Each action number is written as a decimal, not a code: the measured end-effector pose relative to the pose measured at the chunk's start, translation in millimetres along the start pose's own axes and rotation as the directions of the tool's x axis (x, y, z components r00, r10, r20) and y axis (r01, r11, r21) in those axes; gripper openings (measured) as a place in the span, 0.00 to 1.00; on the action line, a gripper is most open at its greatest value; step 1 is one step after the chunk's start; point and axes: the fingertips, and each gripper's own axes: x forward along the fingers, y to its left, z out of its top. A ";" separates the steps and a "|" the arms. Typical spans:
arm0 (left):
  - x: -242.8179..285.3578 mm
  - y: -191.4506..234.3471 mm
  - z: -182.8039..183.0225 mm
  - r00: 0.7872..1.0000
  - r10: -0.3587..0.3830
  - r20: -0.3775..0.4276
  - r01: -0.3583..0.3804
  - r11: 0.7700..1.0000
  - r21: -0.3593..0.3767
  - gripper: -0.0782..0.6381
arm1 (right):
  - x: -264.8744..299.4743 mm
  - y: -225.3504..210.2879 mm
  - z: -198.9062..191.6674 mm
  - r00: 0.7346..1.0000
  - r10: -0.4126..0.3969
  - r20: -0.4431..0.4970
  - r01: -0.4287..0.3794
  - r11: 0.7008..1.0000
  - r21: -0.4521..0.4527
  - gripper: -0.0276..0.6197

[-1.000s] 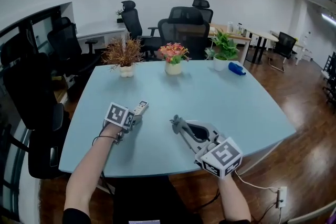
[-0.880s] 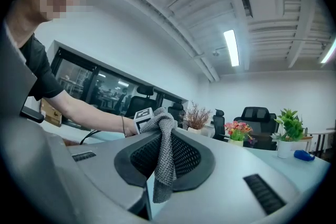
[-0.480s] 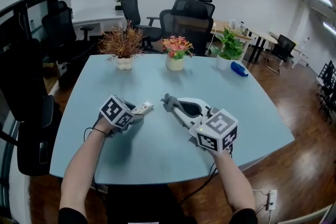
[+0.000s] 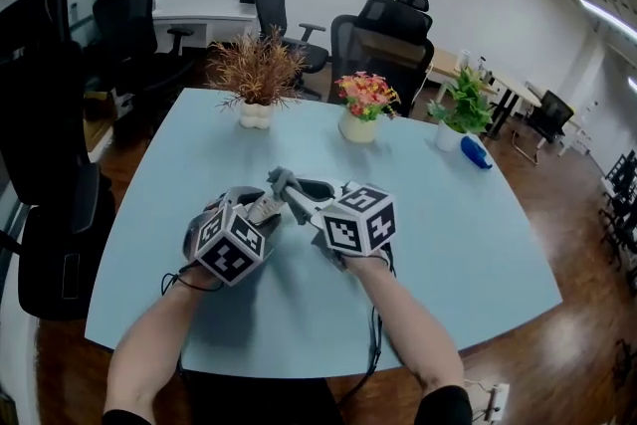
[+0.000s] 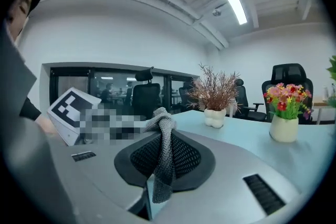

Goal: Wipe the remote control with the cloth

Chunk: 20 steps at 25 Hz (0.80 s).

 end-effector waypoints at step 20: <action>-2.8 -19.7 37.4 0.985 0.047 0.165 -0.060 0.995 0.076 0.37 | -24.2 -4.8 -16.3 0.998 -0.062 0.016 0.064 0.965 -0.255 0.09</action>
